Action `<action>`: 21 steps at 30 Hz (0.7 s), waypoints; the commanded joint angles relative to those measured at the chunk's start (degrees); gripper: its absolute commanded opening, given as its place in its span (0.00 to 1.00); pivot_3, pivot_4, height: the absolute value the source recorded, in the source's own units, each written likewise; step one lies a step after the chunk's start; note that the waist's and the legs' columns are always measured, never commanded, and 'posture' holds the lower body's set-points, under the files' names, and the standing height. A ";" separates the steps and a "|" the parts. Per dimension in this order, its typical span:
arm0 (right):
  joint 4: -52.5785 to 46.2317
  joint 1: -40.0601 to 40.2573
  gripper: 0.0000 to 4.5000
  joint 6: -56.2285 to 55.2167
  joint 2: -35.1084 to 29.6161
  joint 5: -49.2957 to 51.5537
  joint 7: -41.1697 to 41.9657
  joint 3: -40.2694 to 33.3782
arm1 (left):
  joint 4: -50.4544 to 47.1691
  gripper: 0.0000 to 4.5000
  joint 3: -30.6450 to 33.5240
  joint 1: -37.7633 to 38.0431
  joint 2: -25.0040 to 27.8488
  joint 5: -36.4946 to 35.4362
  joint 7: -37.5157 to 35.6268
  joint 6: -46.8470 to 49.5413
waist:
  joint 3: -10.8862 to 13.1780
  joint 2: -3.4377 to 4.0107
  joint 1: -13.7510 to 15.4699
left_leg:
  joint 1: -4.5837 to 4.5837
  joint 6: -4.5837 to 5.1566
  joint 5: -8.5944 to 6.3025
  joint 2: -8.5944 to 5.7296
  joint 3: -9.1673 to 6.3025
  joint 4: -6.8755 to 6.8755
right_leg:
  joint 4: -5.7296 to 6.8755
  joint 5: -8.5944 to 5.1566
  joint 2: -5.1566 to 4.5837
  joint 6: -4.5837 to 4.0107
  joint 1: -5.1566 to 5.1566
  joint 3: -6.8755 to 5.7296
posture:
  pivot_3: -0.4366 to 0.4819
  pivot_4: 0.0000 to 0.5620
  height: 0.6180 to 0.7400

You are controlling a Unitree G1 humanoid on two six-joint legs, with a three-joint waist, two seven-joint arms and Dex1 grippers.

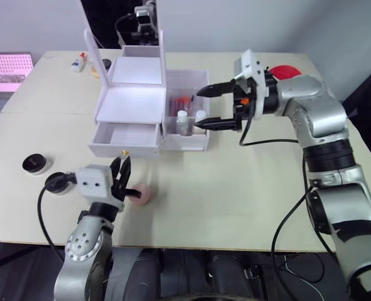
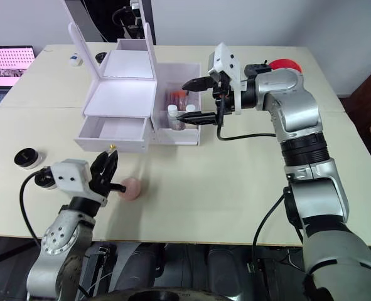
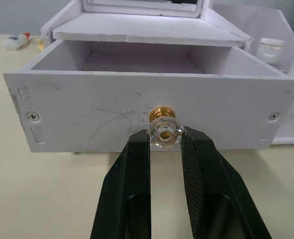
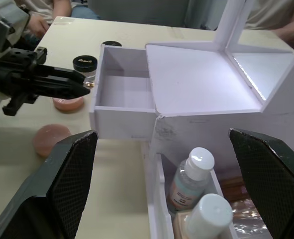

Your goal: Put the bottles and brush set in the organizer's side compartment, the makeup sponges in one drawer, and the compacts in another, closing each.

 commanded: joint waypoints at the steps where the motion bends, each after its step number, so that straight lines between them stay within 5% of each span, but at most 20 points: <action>1: 0.18 -1.60 1.00 -1.51 0.94 0.22 0.85 -0.11 | -6.71 0.07 0.23 2.07 0.47 -1.32 -0.13 0.25 | 0.01 0.00 -0.02 | -0.01 0.01 -0.01 0.00 0.01 -0.01 | 0.01 0.00 0.00 0.00 -0.03 0.00 | 0.48 0.27 1.00; 8: 1.92 -3.19 1.00 -2.39 1.66 0.26 1.74 -0.22 | -9.96 0.07 -1.20 4.94 0.17 -1.70 0.76 2.65 | 0.01 -0.01 -0.55 | -0.06 0.01 -0.01 0.00 0.04 0.00 | 0.00 0.01 -0.01 -0.02 -0.09 0.00 | 0.48 0.27 1.00; 16: 5.67 -6.49 1.00 -1.67 2.03 2.00 4.64 -1.68 | -15.56 0.97 1.91 10.82 0.21 -5.44 -0.43 2.16 | 0.01 0.00 -1.81 | -0.02 0.03 -0.02 0.02 0.04 -0.01 | 0.03 0.01 -0.01 -0.03 -0.11 0.00 | 0.48 0.27 1.00; 21: 10.00 -10.11 1.00 0.05 2.12 4.35 8.31 -3.36 | -17.10 0.99 0.46 20.59 1.14 -8.66 -1.13 -7.39 | 0.01 -0.01 -2.79 | -0.03 0.25 -0.25 0.01 0.32 -0.01 | -0.11 -0.02 -0.10 0.02 -0.14 0.21 | 0.48 0.27 1.00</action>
